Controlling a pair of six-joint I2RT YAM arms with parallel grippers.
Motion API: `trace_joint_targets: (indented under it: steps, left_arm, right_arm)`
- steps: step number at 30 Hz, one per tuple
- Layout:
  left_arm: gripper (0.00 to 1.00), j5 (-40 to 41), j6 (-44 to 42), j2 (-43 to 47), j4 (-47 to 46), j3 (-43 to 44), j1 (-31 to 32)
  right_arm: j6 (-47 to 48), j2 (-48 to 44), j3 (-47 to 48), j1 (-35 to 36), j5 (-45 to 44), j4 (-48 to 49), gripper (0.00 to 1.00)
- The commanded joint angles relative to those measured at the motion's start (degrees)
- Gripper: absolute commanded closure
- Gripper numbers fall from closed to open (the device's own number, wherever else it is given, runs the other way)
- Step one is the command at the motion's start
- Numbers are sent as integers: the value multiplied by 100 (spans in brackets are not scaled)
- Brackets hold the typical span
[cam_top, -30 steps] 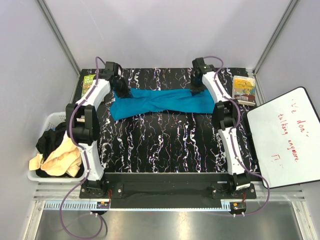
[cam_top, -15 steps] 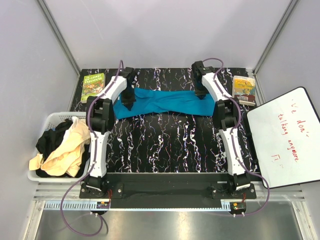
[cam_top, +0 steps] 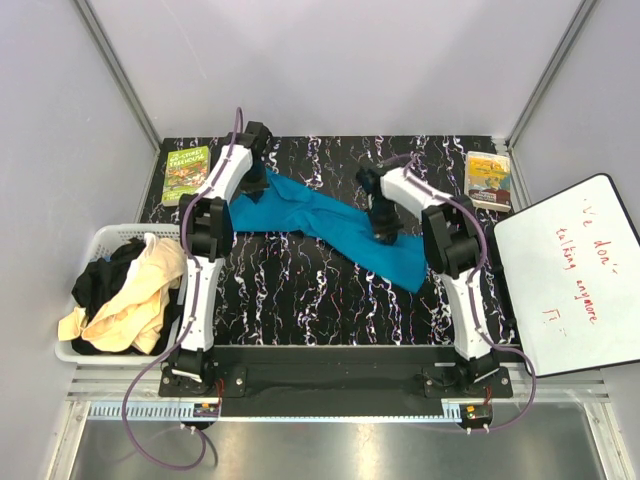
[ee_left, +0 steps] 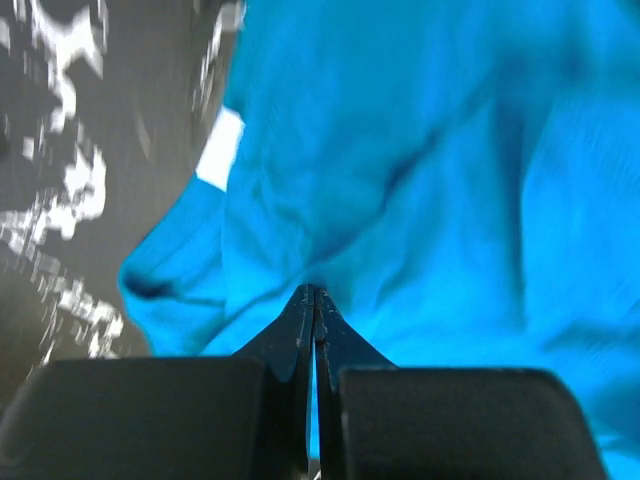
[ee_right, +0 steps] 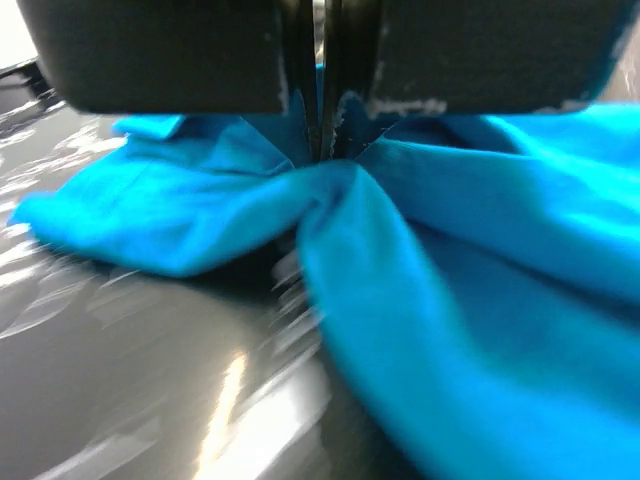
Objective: Fold and stack the t-shirts
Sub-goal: Rotate the tshirt 90 degrees
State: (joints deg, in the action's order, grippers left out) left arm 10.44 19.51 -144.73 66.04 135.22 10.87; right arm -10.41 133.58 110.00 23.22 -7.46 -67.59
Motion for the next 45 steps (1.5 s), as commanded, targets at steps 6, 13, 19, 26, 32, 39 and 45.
trace_joint_targets:
  steps: [6, 13, 19, 26, 32, 39, 45]
  left_arm:
    - [100, -710, 221, -417, -952, 665, -235]
    - [100, -1586, 27, 469, -1547, -133, -279]
    - [100, -2255, 281, 2412, -2420, -2042, 125]
    - [100, -2880, 940, 3345, -2762, -3771, 1380]
    - [100, -3608, 1774, 3293, -3727, -4705, 2076]
    - [100, -4032, 2488, 2960, -4381, -5181, 2472]
    - [100, -4172, 2497, 2476, -3915, -5277, 2525]
  right_arm:
    - [-251, -1036, -999, 552, 827, -386, 100]
    - [-101, -895, 389, 543, 422, -466, 100]
    - [-13, -290, 1936, 543, 535, -228, 100]
    - [-100, 1064, 3922, 377, 1098, -158, 100]
    - [-654, 986, 3662, -467, 1694, 219, 100]
    - [-585, 845, 3362, -1135, 1853, 422, 100]
    - [-558, 871, 3344, -1189, 2573, 589, 100]
